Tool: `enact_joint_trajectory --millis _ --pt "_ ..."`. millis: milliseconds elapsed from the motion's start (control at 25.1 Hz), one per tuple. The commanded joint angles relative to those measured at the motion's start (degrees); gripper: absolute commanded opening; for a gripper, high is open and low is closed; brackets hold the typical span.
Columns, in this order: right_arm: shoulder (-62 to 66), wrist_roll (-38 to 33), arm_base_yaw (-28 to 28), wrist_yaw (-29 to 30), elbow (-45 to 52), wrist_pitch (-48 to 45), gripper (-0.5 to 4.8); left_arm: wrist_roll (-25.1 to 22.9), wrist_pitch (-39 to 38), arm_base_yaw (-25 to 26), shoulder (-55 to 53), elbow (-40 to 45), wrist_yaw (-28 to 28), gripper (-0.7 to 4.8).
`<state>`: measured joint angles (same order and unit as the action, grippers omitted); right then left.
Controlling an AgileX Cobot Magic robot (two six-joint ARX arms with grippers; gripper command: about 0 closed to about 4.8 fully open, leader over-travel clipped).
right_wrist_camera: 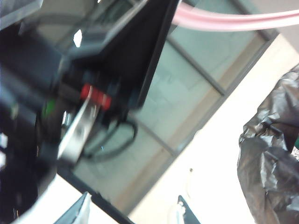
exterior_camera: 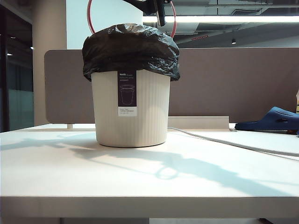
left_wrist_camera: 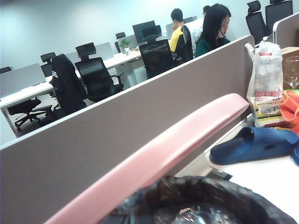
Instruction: Open the ring lid of the trash can, pull out the black garbage bag inside, and place it on the table.
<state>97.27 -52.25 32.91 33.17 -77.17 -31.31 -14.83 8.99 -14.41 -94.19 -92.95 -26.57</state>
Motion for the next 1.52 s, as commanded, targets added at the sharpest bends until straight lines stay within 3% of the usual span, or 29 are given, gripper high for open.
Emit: enact_joint_trajectory --millis 40,239,439,718,1516 --pt "-0.35 3.76 0.0 2.82 -0.33 0.81 2.33 -0.2 -2.64 1.14 -1.68 -4.66 -0.83 -0.06" --pt "-0.35 5.88 -0.04 3.23 -0.33 2.95 2.33 0.07 -2.58 3.48 -4.13 -8.9 -0.7 -0.06" --pt "-0.35 7.76 -0.02 4.7 -0.31 5.66 2.33 0.28 3.15 5.64 -6.84 -9.99 -1.38 -0.06" --pt "-0.35 12.15 -0.02 6.54 -0.31 11.1 2.33 0.26 3.32 5.64 -11.52 -14.88 -1.73 -0.06" --pt "-0.37 13.44 -0.02 13.0 -0.26 18.64 2.33 -0.26 3.67 6.69 -19.47 -28.44 -0.2 -0.07"
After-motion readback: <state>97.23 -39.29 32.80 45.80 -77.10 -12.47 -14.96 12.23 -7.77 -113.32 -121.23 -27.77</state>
